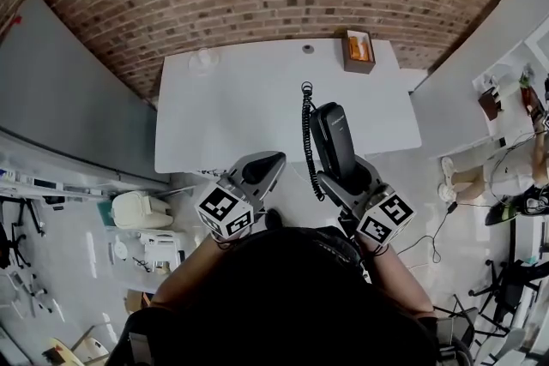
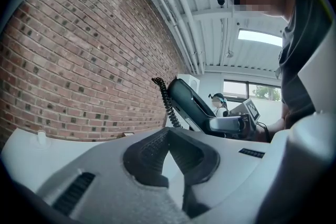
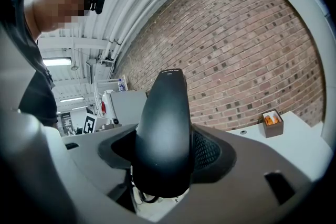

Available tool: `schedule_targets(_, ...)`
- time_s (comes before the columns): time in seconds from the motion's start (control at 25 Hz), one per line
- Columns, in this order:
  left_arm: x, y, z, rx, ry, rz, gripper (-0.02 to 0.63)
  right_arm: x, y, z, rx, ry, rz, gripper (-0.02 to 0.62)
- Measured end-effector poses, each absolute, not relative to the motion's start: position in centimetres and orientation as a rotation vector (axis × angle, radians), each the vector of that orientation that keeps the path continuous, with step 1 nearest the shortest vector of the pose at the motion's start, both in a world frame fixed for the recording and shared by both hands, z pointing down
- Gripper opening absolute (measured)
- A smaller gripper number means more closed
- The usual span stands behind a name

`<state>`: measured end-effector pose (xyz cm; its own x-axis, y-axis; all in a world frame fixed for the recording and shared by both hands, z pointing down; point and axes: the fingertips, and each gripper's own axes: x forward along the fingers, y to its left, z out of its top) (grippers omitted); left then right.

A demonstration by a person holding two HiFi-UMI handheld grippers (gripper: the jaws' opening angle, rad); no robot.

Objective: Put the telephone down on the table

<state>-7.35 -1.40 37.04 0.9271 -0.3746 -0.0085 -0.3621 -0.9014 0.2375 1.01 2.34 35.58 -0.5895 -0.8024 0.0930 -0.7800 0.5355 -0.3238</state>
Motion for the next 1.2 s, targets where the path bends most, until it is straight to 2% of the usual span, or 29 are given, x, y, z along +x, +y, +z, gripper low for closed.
schedule_targets(0.72,-10.8,-5.7,37.8,2.818,-0.593,-0.098,0.008,-2.2,-2.3,36.3,-1.367,2.731,-0.549,0.279)
schedule_targets(1.2,-10.4,-9.4,38.5,2.783,-0.714,-0.079,0.008,-1.0,-6.8,37.0,-1.269,2.773,-0.577,0.278)
